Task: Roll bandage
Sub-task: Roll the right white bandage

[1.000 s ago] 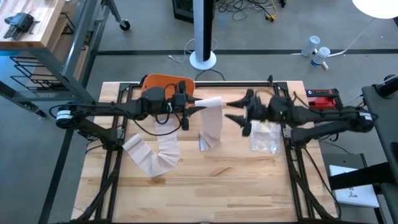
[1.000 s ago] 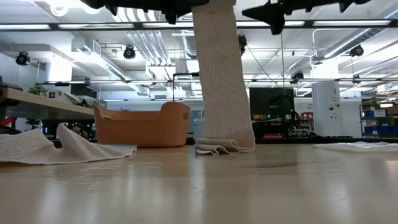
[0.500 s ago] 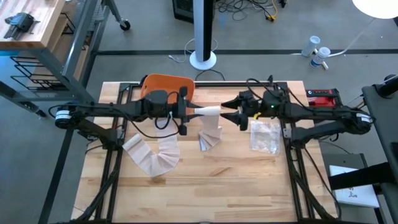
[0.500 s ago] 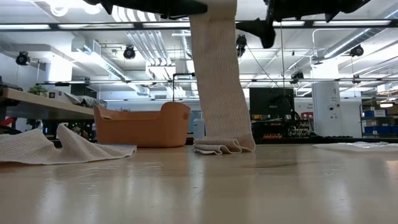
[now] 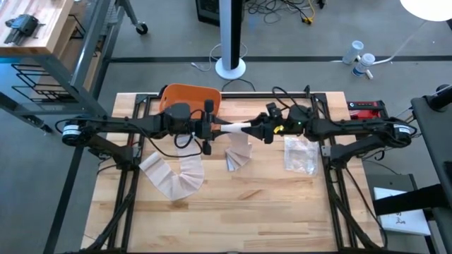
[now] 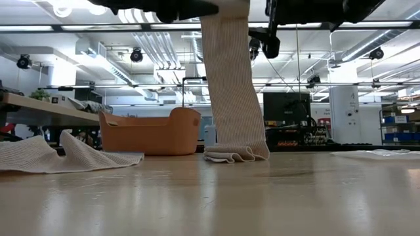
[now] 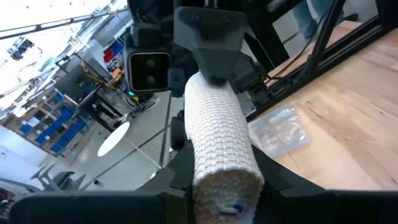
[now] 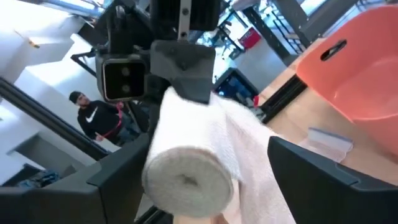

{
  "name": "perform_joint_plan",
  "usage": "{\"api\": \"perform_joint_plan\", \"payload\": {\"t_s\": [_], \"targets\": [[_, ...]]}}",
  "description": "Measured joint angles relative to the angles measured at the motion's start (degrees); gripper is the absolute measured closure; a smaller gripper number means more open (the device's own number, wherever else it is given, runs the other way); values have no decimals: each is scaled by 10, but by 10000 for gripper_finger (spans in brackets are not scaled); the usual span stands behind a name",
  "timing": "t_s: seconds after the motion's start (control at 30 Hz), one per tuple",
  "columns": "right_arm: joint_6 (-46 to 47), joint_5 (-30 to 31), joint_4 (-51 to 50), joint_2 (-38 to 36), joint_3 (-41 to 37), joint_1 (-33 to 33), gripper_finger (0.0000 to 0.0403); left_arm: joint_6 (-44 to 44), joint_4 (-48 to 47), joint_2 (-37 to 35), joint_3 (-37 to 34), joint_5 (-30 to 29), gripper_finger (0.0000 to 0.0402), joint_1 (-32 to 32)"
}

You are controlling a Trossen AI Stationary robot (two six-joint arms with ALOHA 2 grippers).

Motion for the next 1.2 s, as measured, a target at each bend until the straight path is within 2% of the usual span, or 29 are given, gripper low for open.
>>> {"api": "perform_joint_plan", "payload": {"t_s": [0.3,0.53,0.77,0.97,1.07,1.2], "targets": [[23,1,2,13,24,21,126,13,-2,0,0,0,326,0],[34,2,-9,51,59,28,140,16,-2,0,0,0,325,0],[-8,1,-50,56,83,28,154,15,-10,-7,-1,0,325,0],[-44,22,-74,32,86,29,152,1,-22,-24,-1,1,325,0],[-53,35,-73,28,86,29,146,-18,-24,-26,-1,26,325,0],[-53,35,-74,29,86,30,135,-31,-21,-26,-1,31,325,0]]}}
